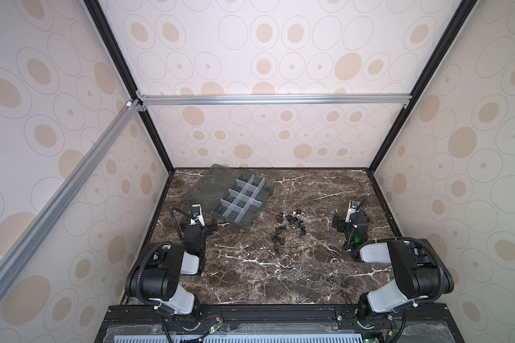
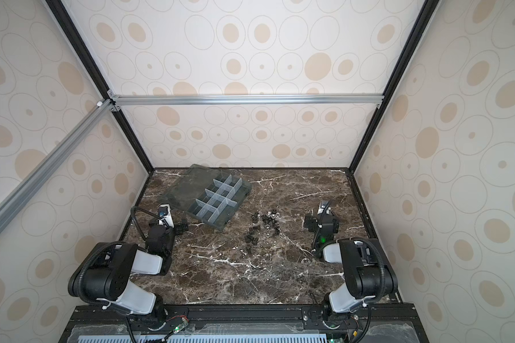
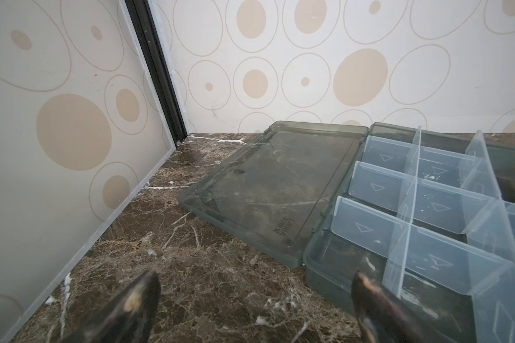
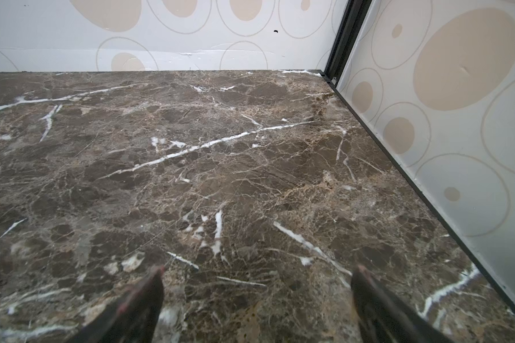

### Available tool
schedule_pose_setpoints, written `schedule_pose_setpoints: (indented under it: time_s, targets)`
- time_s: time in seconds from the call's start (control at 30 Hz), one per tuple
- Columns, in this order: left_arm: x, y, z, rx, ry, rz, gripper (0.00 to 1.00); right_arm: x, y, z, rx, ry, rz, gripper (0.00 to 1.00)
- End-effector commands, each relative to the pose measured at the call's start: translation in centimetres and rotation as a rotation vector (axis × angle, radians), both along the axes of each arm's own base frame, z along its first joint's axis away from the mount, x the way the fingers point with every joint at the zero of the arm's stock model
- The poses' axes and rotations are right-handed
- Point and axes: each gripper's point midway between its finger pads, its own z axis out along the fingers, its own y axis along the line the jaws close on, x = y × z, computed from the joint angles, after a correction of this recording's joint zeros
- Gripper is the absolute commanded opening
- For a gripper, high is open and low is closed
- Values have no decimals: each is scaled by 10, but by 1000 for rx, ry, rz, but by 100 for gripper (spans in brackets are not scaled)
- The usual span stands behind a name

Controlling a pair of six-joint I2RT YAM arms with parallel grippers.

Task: Sort the screws and nuts into containers
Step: Pick up the nut at the center of the table.

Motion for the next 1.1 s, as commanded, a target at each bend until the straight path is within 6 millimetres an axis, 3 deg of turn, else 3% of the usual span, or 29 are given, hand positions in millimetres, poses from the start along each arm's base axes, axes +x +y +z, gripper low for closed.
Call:
schedule_pose_setpoints:
  time_s: [0.0,0.17,0.23,1.0,1.07]
  targets:
    - [6,1,8,12,-22,-3,100,4,3,5,-2,-8,10,100]
    - [5,2,7,12,-20,-1,100,4,4,5,3,-10,20,100]
    - [6,2,7,12,-21,-1,100,10,34,1,22,15,217,94]
    - [5,2,9,11,-27,-1,100,10,32,1,54,21,232,100]
    - [4,1,15,21,-40,-3,100,10,21,9,47,-15,163,100]
